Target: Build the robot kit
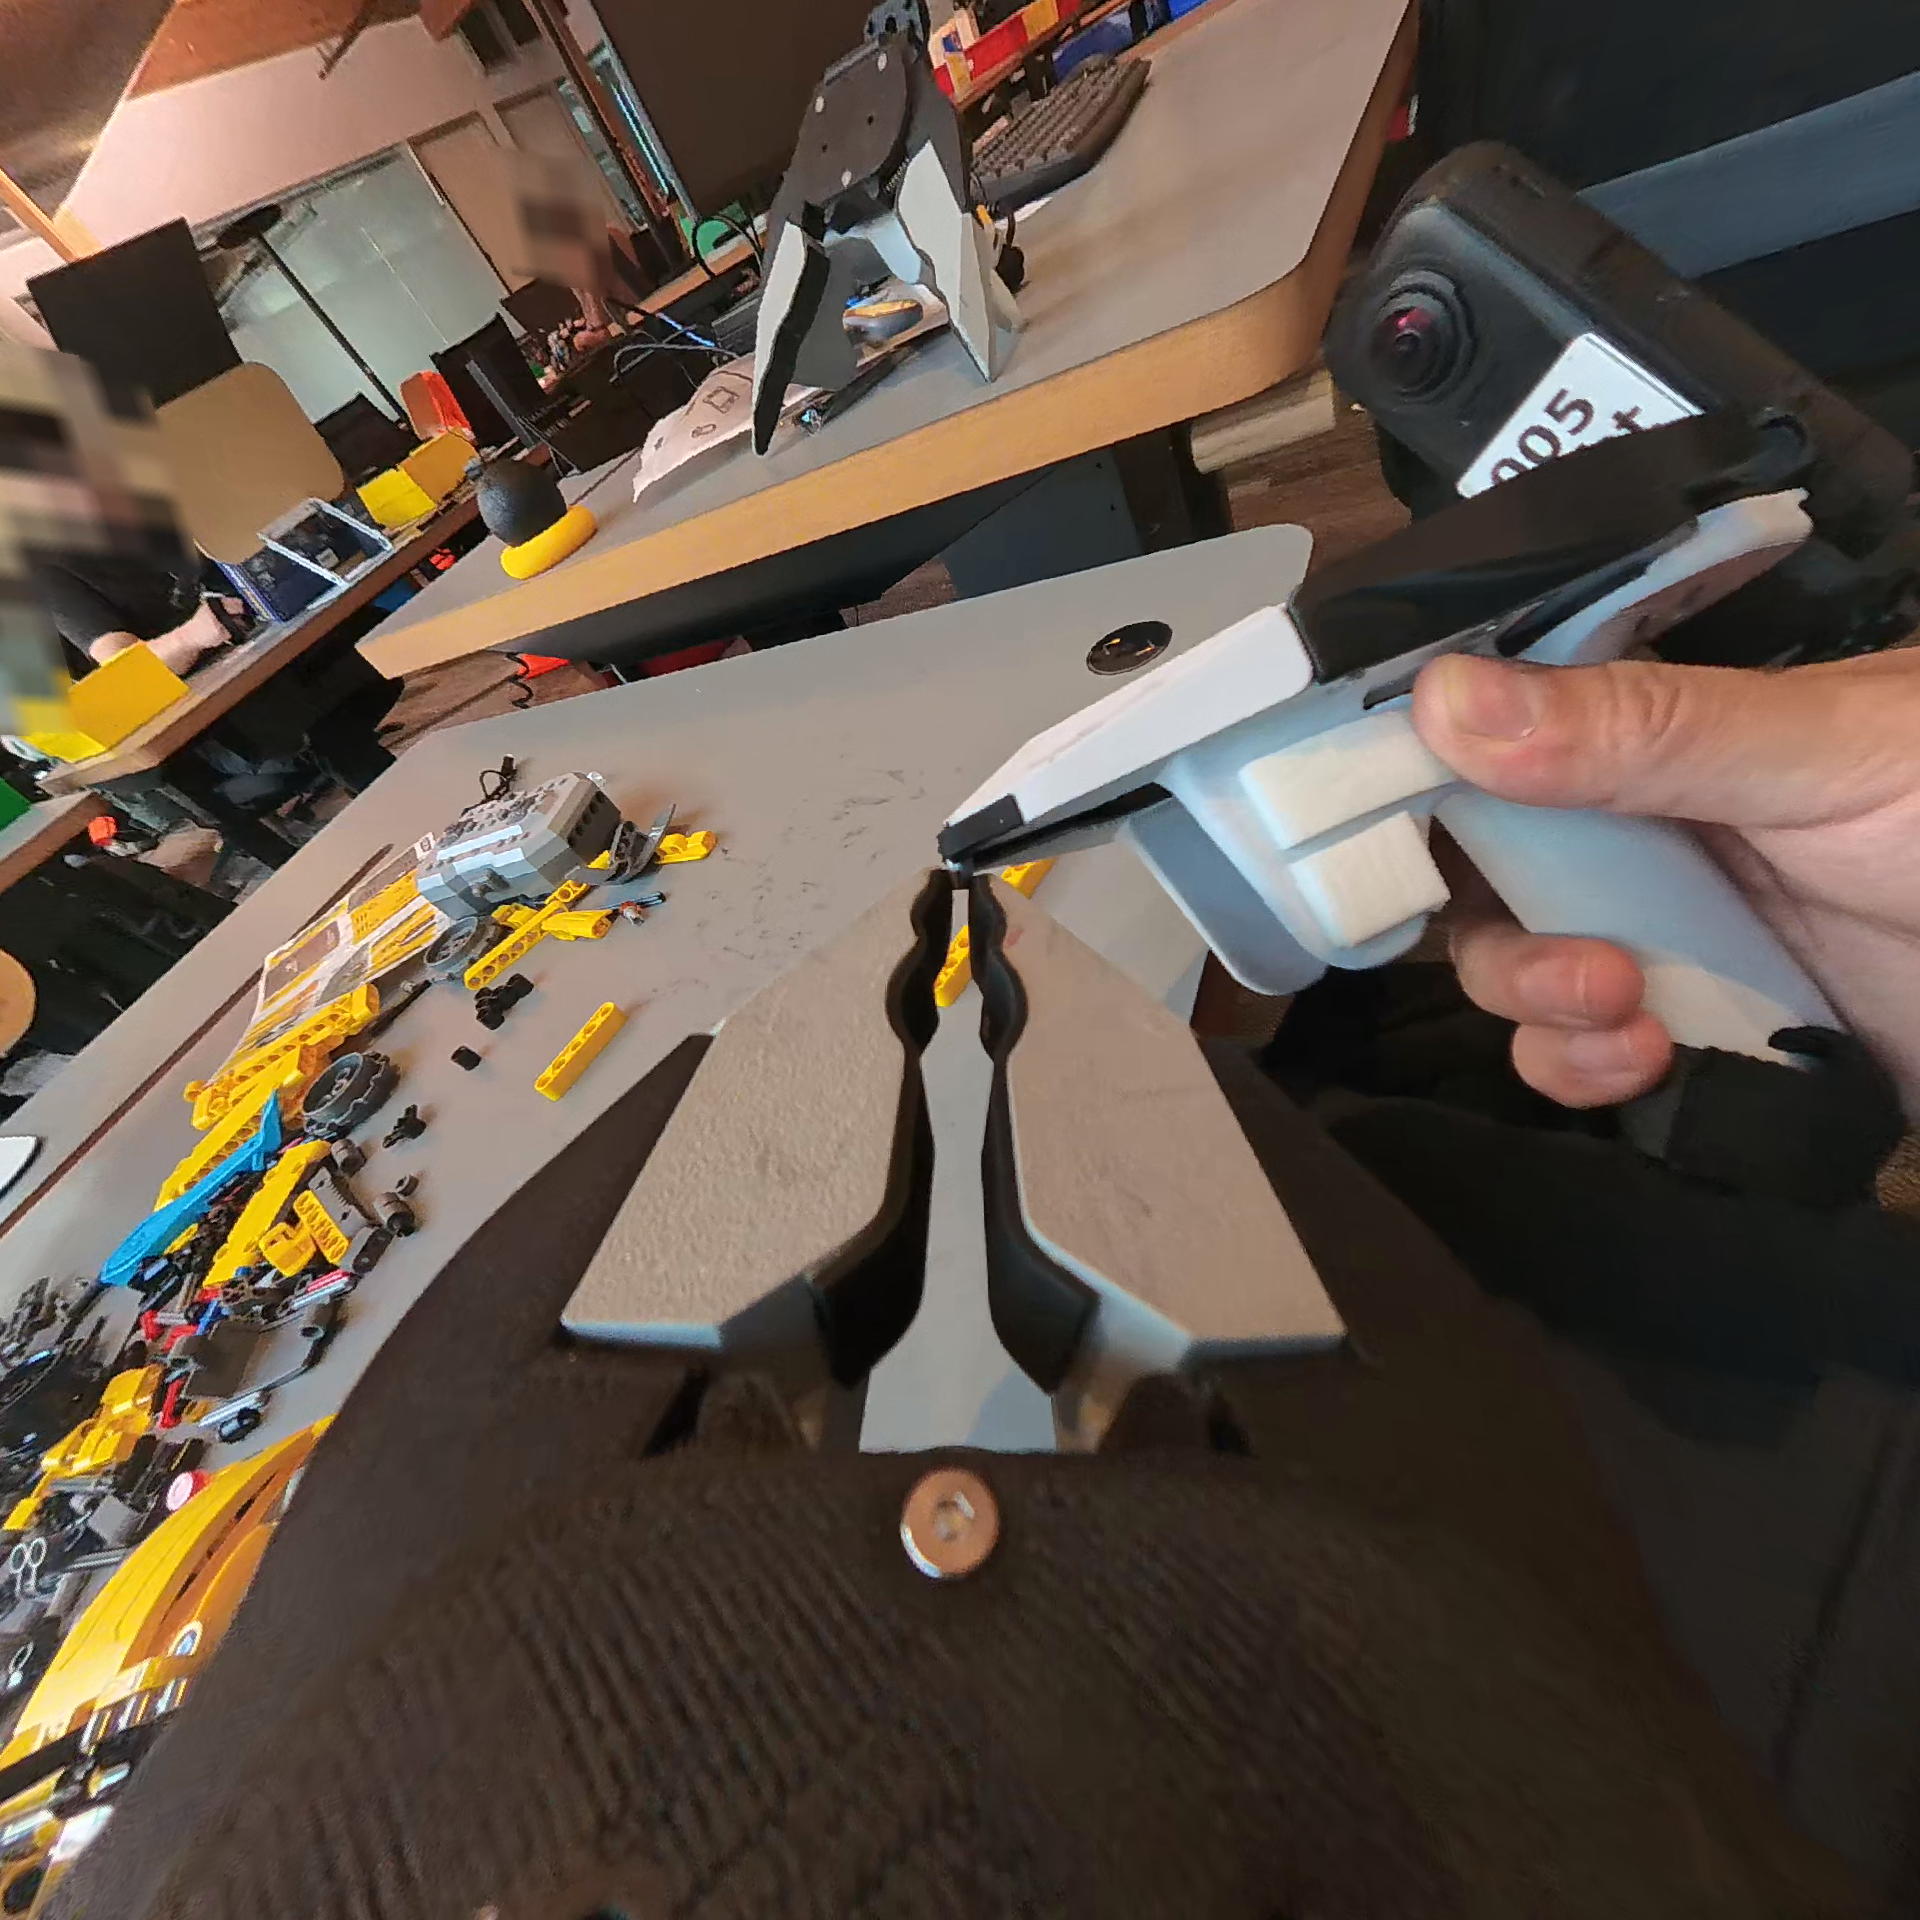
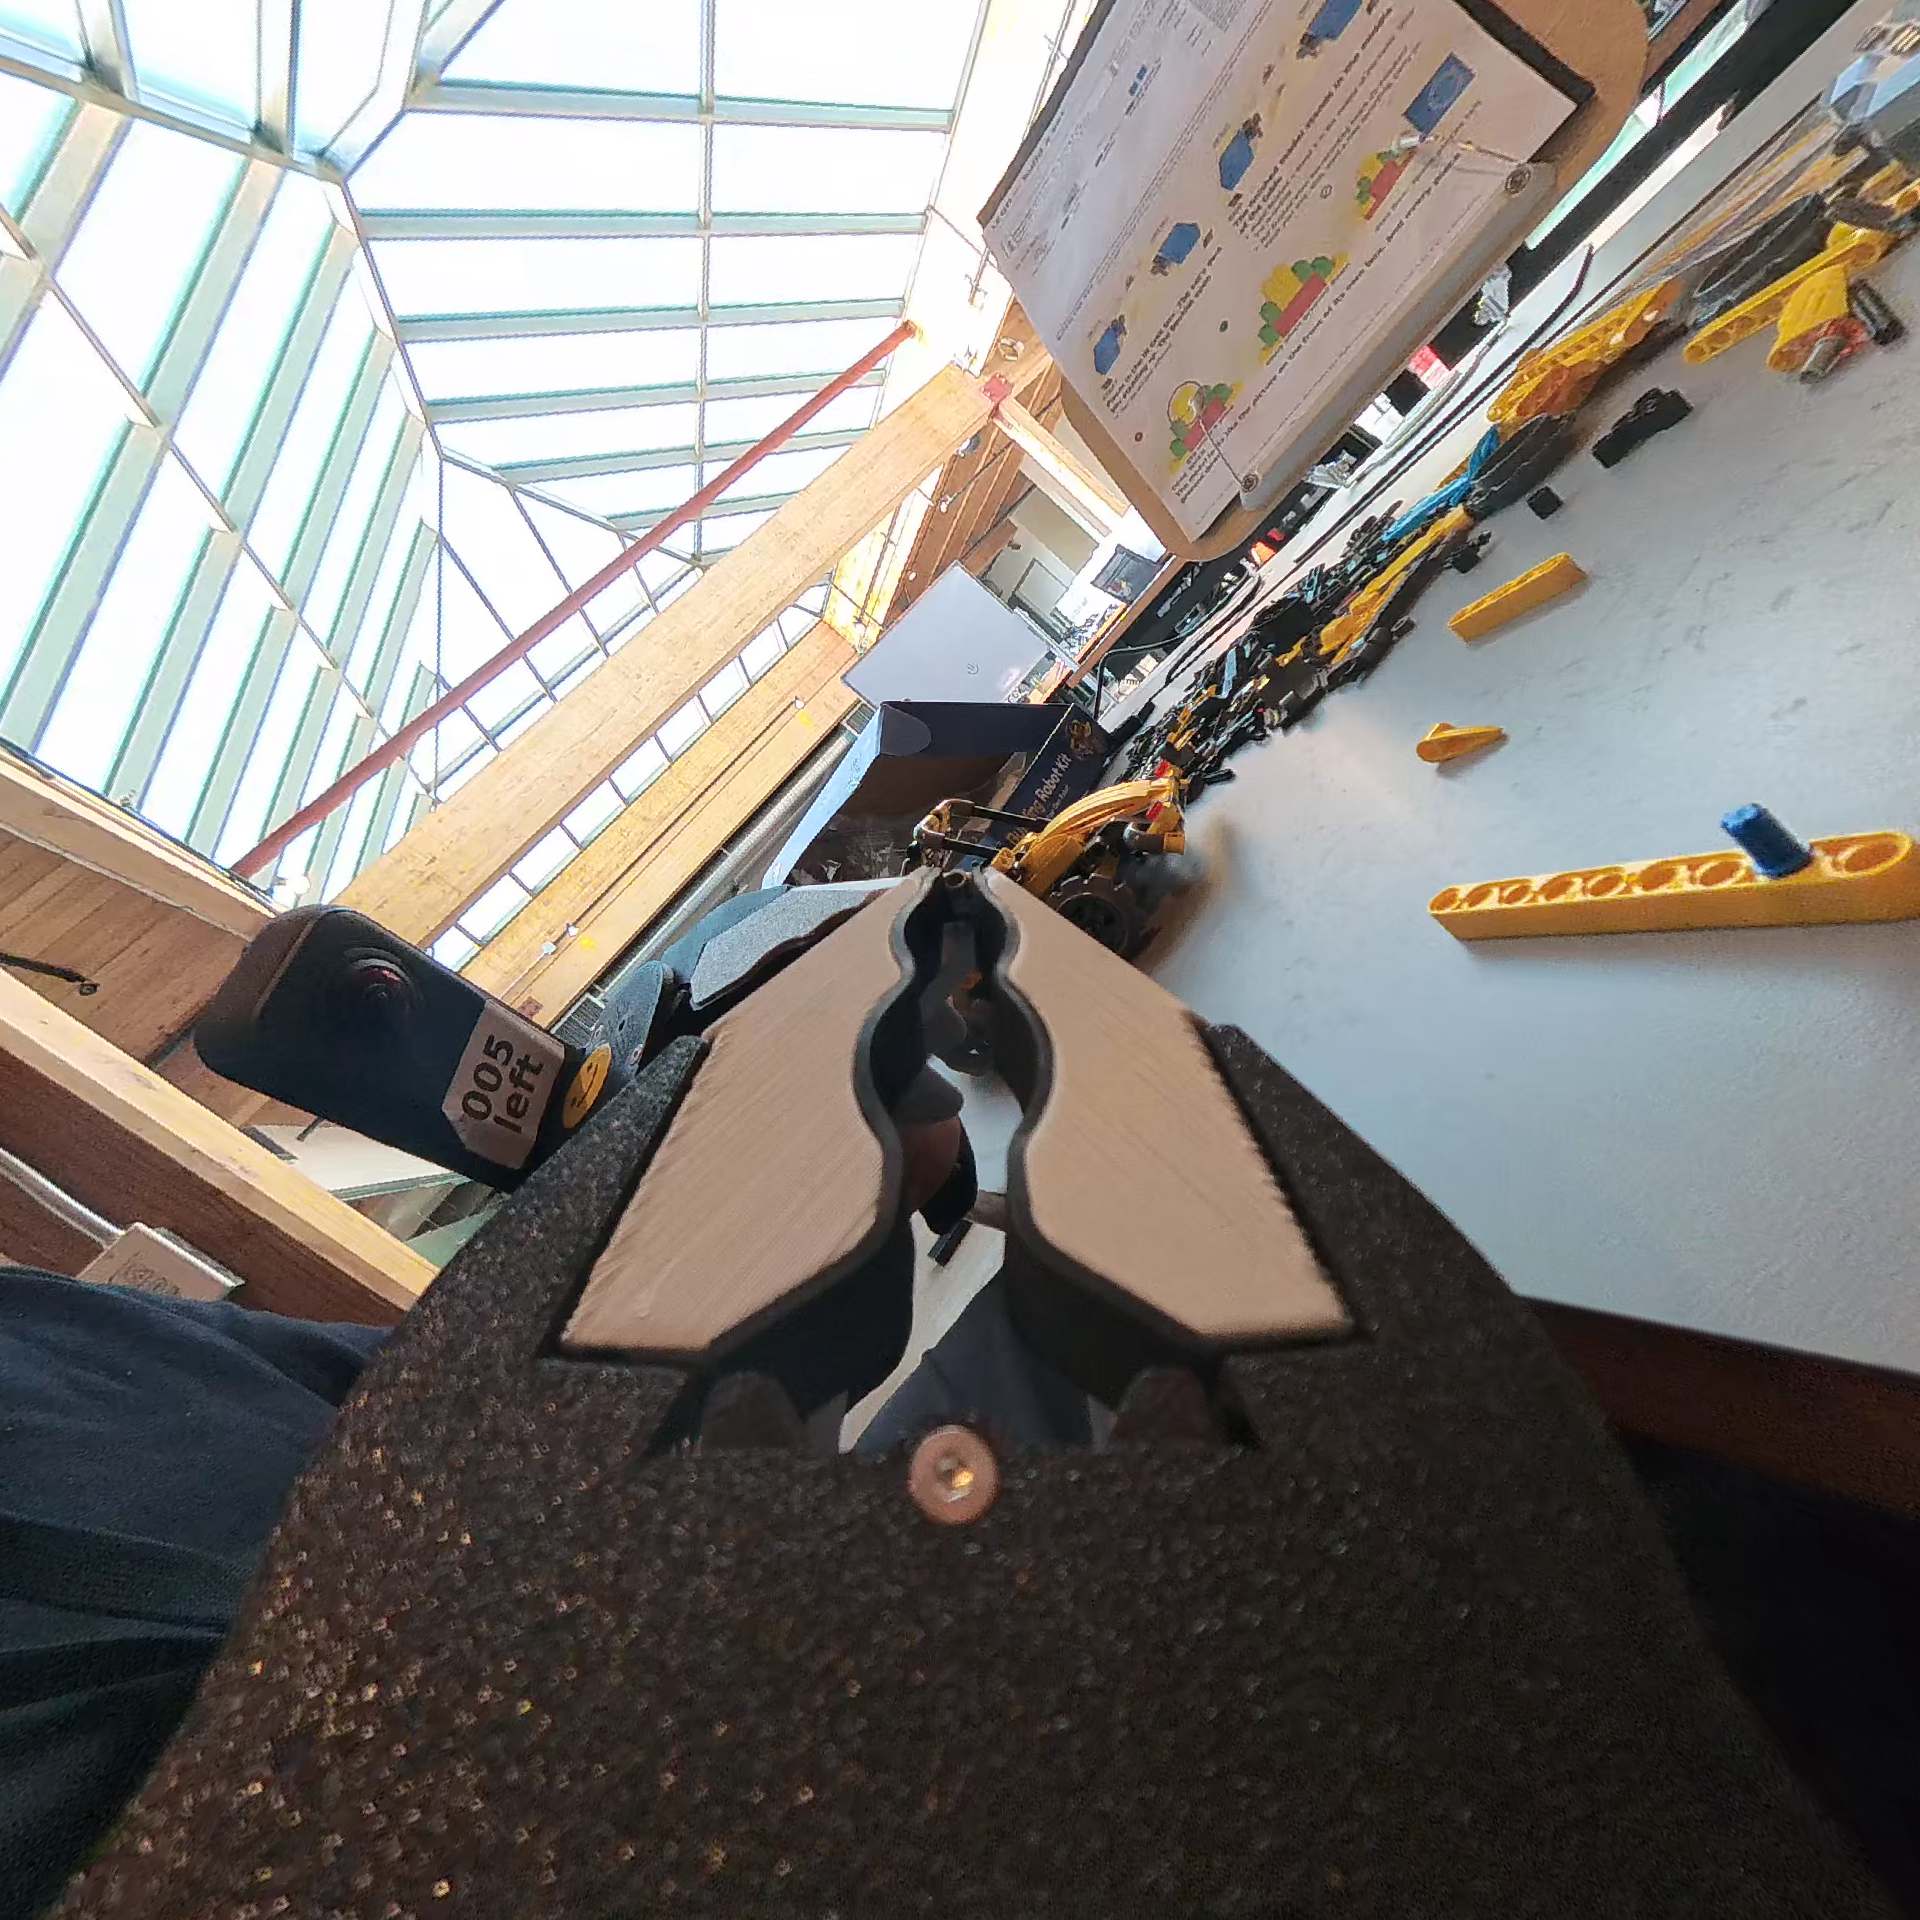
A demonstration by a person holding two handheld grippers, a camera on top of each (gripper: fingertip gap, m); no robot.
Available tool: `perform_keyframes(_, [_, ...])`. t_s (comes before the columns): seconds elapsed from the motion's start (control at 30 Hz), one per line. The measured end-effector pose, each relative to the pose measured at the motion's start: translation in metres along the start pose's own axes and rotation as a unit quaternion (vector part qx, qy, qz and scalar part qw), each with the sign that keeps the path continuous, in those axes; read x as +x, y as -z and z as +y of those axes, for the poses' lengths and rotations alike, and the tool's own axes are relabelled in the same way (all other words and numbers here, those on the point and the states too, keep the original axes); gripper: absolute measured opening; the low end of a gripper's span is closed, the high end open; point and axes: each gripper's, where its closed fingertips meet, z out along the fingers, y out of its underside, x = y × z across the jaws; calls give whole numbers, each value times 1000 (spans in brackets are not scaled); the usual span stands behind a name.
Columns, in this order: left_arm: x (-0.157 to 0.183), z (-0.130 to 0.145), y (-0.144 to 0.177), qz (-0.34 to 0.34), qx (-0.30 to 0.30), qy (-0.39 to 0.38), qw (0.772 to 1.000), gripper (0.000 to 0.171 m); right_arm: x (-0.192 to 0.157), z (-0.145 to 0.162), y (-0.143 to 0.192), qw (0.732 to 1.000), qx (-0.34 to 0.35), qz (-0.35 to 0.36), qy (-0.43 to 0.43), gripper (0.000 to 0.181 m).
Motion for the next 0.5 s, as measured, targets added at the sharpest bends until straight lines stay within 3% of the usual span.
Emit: perform_keyframes(0.5, [3,6,-2,10,-3,25,1000,0,6,4,1,1000,-2,15,5,4])
